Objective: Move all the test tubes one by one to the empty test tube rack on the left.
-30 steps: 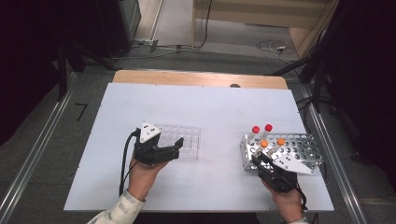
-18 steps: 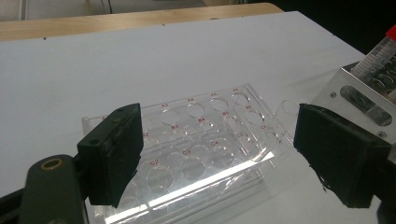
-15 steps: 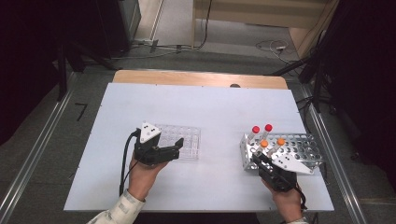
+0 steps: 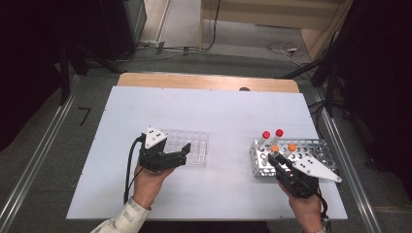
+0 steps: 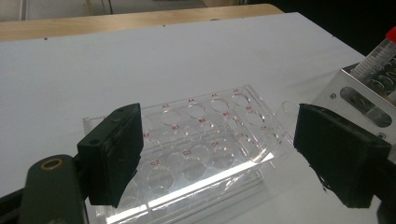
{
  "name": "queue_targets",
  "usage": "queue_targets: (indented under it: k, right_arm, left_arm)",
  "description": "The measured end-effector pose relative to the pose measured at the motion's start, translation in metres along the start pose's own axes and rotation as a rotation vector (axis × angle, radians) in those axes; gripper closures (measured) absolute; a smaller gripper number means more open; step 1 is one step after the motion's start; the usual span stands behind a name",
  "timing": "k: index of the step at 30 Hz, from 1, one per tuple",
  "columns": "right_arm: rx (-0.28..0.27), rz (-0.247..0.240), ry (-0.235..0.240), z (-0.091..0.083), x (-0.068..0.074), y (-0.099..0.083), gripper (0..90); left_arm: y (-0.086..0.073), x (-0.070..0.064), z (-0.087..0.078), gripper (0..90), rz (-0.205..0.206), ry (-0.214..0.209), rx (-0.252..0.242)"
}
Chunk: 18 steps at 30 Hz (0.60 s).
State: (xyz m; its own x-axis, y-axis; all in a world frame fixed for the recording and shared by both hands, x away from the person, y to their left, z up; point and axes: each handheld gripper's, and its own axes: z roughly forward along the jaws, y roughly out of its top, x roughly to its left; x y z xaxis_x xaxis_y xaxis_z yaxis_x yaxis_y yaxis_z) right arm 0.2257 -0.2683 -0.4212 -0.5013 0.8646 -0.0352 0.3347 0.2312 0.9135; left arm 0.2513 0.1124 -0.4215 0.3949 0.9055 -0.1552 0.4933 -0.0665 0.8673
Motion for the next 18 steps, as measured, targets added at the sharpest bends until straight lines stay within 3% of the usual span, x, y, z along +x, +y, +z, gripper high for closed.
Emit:
queue_targets:
  k: [10,14,18]
  right_arm:
    - [-0.037,-0.003,0.039,-0.014,0.007,0.02,72.9]
    - [-0.019,-0.036,0.075,-0.011,0.013,0.029,72.9]
    - [-0.015,-0.038,0.112,-0.004,0.019,0.033,72.9]
  left_arm:
    - [0.002,0.003,-0.002,16.4,-0.011,0.002,-0.009]
    - [0.002,0.001,-0.004,16.4,-0.009,0.0,-0.016]
    - [0.003,0.0,-0.006,16.4,-0.012,-0.004,-0.024]
